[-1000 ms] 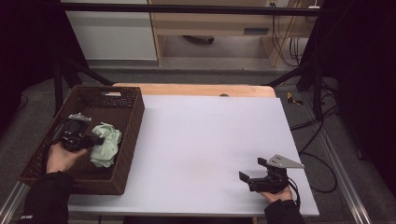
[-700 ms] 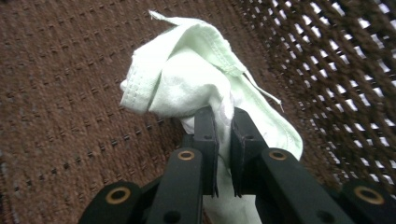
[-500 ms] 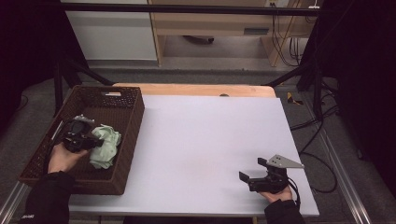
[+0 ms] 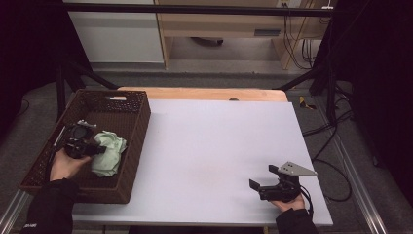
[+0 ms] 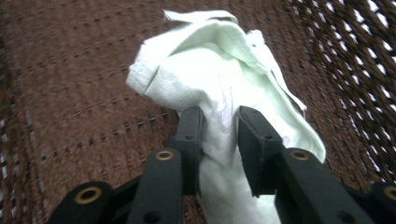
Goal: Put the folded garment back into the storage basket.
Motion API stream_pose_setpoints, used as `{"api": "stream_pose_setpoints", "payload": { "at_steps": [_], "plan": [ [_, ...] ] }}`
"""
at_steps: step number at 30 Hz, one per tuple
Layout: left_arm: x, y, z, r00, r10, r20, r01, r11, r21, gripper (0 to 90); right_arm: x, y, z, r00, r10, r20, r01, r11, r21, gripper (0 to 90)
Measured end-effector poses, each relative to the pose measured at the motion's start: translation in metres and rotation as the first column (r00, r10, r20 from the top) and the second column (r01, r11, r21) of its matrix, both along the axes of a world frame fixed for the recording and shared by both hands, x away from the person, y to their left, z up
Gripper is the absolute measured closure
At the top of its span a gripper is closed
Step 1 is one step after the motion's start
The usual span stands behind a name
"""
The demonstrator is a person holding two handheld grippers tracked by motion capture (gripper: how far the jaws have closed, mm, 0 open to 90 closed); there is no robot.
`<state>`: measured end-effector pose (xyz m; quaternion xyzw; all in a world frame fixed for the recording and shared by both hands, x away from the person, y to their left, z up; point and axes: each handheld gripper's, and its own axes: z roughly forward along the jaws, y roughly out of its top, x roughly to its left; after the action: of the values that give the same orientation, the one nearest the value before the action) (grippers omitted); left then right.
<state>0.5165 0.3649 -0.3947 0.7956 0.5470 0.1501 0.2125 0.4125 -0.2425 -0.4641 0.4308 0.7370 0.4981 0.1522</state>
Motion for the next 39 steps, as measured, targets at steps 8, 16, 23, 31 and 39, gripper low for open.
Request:
{"api": "stream_pose_setpoints", "payload": {
  "at_steps": [8,16,23,31,39],
  "plan": [
    [-0.004,0.014,0.006,0.99,0.127,0.061,-0.124,0.9906,-0.059,39.5,0.0,0.0,0.0,1.0,0.0,0.001,0.0,1.0,0.001,0.2],
    [-0.011,0.013,0.014,0.984,0.096,0.15,-0.078,0.9891,-0.125,20.8,0.0,0.0,0.0,1.0,-0.001,0.001,0.001,1.0,0.001,0.2],
    [-0.017,0.011,0.022,0.9764,0.071,0.204,-0.04,0.9875,-0.152,8.3,0.0,0.0,0.0,1.0,-0.005,0.0,0.005,1.0,0.005,0.2],
    [-0.026,0.002,0.031,0.9655,0.04,0.257,0.006,0.9844,-0.176,4.5,0.0,0.0,0.0,1.0,-0.004,0.001,0.004,1.0,0.005,0.2],
    [-0.035,-0.013,0.041,0.9537,-0.001,0.301,0.058,0.982,-0.18,3.7,0.0,0.0,0.0,1.0,0.001,0.003,-0.001,1.0,0.003,0.2]
  ]
}}
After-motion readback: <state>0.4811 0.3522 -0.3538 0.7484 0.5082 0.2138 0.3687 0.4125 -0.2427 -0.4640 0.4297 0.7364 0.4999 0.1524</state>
